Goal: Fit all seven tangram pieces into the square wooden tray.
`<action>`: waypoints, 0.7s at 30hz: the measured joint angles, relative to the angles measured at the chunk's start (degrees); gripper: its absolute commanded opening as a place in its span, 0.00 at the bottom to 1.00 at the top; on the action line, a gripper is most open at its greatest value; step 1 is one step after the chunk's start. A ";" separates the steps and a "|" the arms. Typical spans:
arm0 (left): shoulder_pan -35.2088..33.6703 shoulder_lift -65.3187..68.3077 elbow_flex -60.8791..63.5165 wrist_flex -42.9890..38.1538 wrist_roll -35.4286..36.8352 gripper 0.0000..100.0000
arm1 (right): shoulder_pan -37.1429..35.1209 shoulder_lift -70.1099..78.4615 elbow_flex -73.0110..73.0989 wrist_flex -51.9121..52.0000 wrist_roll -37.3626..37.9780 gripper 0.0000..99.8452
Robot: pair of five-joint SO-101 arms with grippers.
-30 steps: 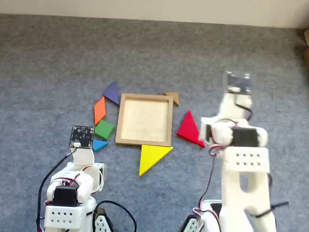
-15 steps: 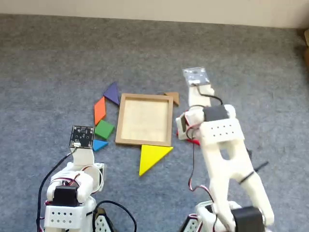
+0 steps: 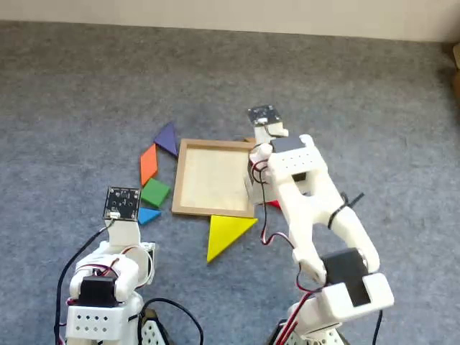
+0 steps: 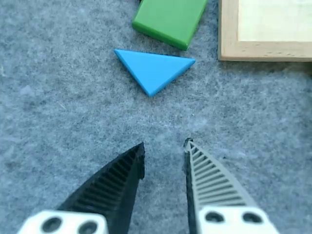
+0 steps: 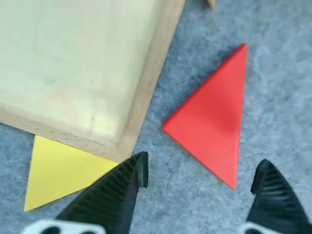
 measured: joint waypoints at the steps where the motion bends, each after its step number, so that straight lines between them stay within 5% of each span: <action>1: 0.00 0.00 0.00 0.00 0.00 0.14 | -0.09 0.70 0.00 -0.53 0.00 0.33; 21: 0.00 0.00 0.00 0.00 0.00 0.14 | 0.00 8.62 -0.09 -7.21 0.00 0.33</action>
